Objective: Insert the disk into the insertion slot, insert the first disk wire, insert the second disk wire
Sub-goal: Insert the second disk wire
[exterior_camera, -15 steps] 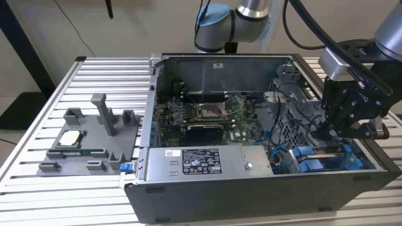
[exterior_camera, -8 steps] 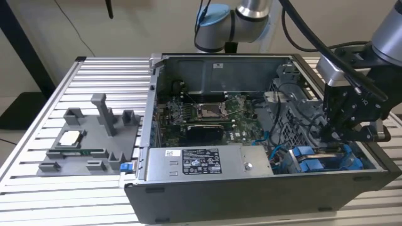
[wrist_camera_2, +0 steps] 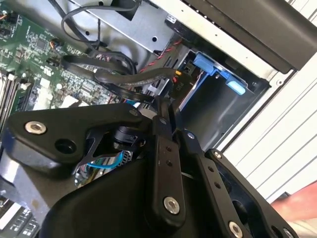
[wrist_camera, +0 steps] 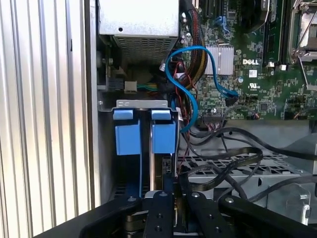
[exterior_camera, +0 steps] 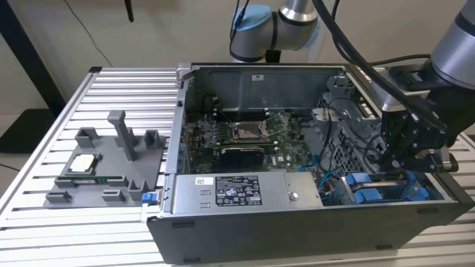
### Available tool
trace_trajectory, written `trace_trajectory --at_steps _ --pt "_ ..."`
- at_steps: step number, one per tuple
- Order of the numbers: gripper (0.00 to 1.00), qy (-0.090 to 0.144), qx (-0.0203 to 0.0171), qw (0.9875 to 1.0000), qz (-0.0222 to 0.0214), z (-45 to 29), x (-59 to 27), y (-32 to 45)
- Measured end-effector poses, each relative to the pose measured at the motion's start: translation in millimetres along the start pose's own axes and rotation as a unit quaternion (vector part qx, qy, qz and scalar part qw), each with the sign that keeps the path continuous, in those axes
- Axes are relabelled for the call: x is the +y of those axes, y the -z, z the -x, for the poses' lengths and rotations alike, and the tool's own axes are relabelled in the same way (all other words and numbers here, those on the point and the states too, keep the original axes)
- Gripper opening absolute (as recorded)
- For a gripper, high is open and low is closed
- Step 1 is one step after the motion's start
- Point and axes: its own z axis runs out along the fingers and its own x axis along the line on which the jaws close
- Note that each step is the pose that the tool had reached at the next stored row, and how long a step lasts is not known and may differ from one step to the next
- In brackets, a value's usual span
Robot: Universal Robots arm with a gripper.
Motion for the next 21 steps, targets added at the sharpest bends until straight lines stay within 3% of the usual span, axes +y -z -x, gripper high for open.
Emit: trace_trajectory --at_steps 11,21 --pt "0.16 0.0 0.0098 0.9999 -0.0031 -0.5 1.9 -4.7" --pt "0.16 -0.001 0.0112 0.9999 -0.0039 2.7 2.9 -6.3"
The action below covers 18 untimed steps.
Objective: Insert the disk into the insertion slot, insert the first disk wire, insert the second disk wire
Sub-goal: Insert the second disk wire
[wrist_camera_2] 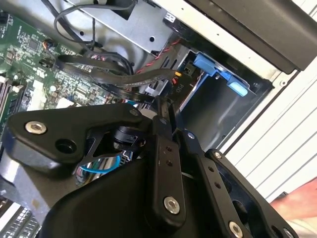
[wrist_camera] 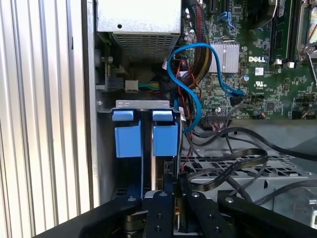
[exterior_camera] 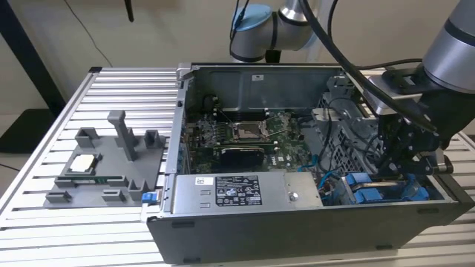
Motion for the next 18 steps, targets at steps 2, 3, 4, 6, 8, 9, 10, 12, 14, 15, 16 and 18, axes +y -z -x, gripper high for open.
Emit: trace_trajectory --at_steps 2,3,4,6,8,9,10,12,14,15,16,18 --pt "0.16 0.0 0.0014 1.0 0.0 0.0 0.0 0.0" --pt "0.16 0.0 0.0019 1.0 0.0 0.0 0.0 -0.1" --pt "0.16 0.0 0.0021 1.0 0.0 0.0 0.0 -0.1" --pt "0.16 0.0 0.0025 1.0 0.0 0.0 -0.2 -0.3" --pt "0.16 0.0 0.0031 1.0 0.0 0.0 -0.5 -0.6" --pt "0.16 0.0 0.0034 1.0 0.0 -0.1 -0.6 -0.7" --pt "0.16 0.0 0.0035 1.0 -0.0001 0.0 -1.0 -0.9" --pt "0.16 0.0 0.0039 1.0 0.0 0.0 -1.3 -1.2" --pt "0.16 0.0 0.0045 1.0 -0.0001 -0.1 -1.3 -1.7" --pt "0.16 0.0 0.0047 1.0 -0.0004 -0.1 -1.3 -2.6" --pt "0.16 0.0 0.0048 1.0 -0.0008 -0.2 -1.3 -4.1" --pt "0.16 0.0 0.005 1.0 -0.0011 -0.3 -1.1 -5.6"
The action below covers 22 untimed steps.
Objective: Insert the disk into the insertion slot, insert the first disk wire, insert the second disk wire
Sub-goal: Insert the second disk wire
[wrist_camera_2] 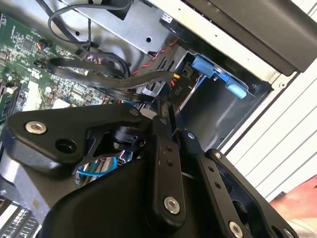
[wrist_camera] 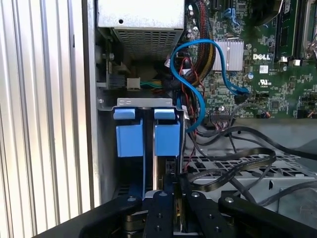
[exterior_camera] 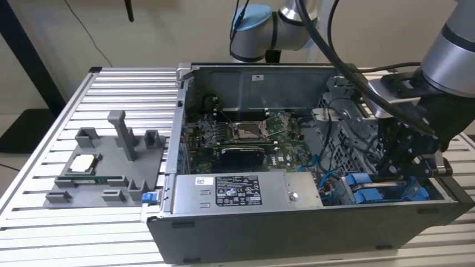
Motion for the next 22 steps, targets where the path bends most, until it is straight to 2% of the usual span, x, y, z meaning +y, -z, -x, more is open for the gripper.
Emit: trace_trajectory --at_steps 5,6,7,18,22 --pt "0.18 0.0 -0.0017 1.0 -0.0001 0.0 0.2 0.1" --pt "0.24 0.0 -0.0017 1.0 -0.0001 0.0 0.2 1.1" --pt "0.24 0.0 -0.0016 1.0 -0.0001 0.1 0.2 2.8" --pt "0.24 0.0 -0.0015 1.0 -0.0001 2.2 -1.6 42.6" --pt "0.24 0.0 -0.0015 1.0 -0.0001 2.6 -1.8 50.3"
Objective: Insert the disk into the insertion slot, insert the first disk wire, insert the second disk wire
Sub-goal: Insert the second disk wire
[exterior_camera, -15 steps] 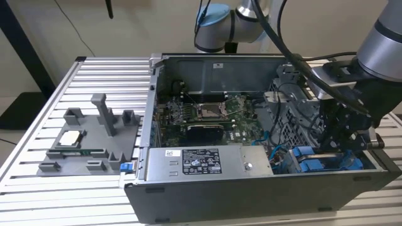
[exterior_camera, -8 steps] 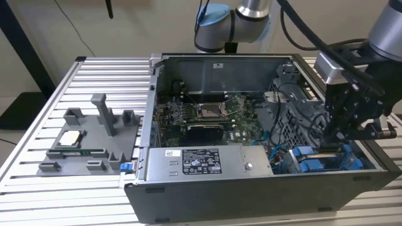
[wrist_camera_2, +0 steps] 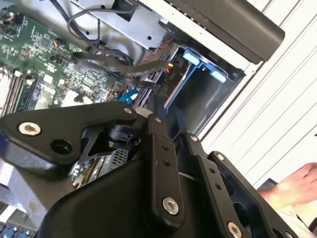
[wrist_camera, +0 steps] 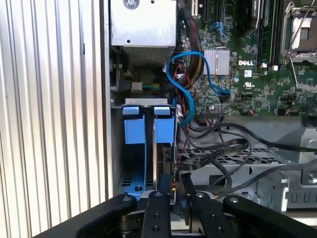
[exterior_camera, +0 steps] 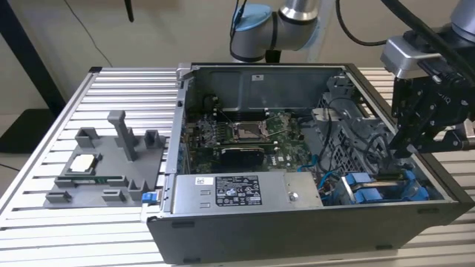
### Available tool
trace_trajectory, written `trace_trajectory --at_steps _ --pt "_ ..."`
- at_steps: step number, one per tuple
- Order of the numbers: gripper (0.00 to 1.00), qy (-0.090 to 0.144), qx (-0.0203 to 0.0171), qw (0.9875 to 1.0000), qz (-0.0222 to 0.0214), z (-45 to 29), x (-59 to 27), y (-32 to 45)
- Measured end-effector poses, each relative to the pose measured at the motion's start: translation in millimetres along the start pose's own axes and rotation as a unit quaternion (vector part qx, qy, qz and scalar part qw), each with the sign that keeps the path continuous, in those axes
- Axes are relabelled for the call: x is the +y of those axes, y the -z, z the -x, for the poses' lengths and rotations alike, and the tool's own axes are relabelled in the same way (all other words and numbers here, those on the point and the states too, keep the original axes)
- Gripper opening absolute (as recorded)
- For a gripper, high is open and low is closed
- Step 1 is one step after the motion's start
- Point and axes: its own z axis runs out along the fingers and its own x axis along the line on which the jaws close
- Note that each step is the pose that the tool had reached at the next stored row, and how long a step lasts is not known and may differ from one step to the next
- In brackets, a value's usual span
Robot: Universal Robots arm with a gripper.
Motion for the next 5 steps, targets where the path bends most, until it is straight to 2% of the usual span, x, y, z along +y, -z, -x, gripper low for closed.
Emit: trace_trajectory --at_steps 5 --pt "0.24 0.0 0.0 1.0 0.0 0.0 0.0 0.4"
